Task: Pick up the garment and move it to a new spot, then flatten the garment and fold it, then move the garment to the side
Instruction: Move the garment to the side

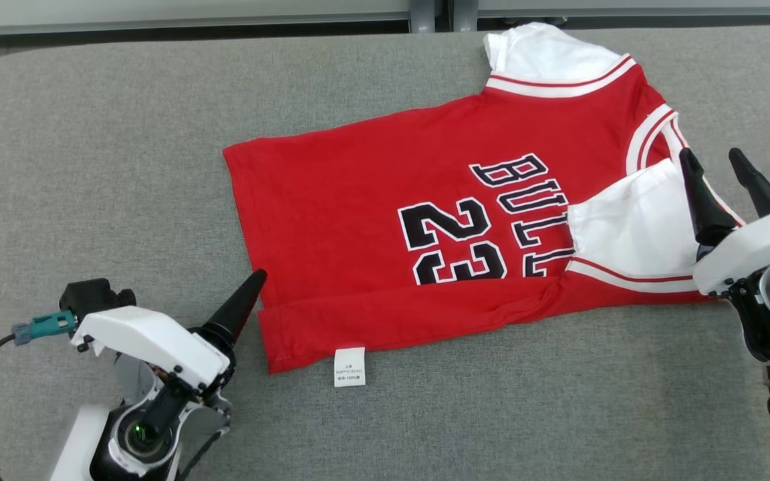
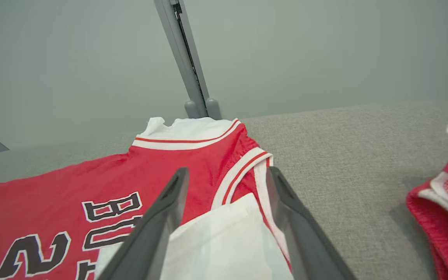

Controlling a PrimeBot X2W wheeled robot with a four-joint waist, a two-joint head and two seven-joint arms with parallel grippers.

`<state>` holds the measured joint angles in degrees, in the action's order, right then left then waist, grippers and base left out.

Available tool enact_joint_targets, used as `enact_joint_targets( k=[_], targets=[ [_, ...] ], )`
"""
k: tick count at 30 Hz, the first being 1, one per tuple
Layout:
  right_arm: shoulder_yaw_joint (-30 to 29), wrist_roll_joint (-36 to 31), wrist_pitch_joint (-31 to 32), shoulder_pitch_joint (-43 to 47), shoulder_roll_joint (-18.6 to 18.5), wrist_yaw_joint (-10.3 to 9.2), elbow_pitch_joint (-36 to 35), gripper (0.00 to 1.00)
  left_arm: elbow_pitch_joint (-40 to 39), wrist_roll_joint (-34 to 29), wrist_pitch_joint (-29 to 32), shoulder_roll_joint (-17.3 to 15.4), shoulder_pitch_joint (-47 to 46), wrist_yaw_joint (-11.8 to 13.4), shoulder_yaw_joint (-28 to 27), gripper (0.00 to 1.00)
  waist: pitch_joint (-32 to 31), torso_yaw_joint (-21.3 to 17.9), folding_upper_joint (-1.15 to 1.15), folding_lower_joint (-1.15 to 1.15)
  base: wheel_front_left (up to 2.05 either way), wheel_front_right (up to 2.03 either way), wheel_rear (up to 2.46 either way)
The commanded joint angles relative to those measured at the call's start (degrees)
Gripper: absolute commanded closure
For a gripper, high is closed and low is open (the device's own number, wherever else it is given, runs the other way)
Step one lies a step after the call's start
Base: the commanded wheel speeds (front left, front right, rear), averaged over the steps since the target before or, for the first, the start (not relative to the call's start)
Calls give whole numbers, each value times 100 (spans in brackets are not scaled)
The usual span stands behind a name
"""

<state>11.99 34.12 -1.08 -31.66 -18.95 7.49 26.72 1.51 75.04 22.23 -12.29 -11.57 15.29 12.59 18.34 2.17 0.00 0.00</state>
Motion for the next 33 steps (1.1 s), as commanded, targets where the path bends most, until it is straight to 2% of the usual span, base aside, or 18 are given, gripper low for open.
enact_joint_targets(
  k=[1, 5, 10, 15, 16, 21, 27, 33],
  targets=[
    [51, 10, -186, 110, -144, 0, -44, 0, -75, -181, -134, -91, 101, -169, 56, 0, -108, -11, 0, 0, 0, 0, 0],
    [66, -182, -590, 428, -359, 0, -190, 0, -361, -791, -674, -272, 427, -541, 259, 0, -363, -43, 0, 0, 0, 0, 0],
    [-179, -851, -1096, 1008, -511, 0, -349, 0, -600, -1552, -1597, -336, 963, -805, 405, 0, -714, -90, 0, 0, 0, 0, 0],
    [-618, -1415, -1336, 1798, -233, 0, -639, 0, -434, -2381, -2648, -312, 1463, -841, 535, 0, -1182, -139, 0, 0, 0, 0, 0],
    [-618, -1415, -1336, 1798, -233, 0, -639, 0, -434, -2381, -2648, -312, 1463, -841, 535, 0, -1182, -139, 0, 0, 0, 0, 0],
    [-1173, -2097, -1419, 2718, 185, -1, -1083, 0, -114, -3050, -3547, -194, 1995, -679, 549, 0, -1674, -181, 0, 0, 0, 0, 0],
    [-1678, -2756, -1415, 3717, 791, -1, -1985, 0, 43, -3790, -3742, 62, 2441, -747, 175, 0, -1939, -170, 0, 0, 0, 0, 0],
    [-1731, -2980, -1417, 4196, 1115, -1, -2165, 0, 132, -4612, -3744, 527, 2706, -1155, -394, 0, -1993, -175, 0, 0, 0, 0, 0]
  ],
)
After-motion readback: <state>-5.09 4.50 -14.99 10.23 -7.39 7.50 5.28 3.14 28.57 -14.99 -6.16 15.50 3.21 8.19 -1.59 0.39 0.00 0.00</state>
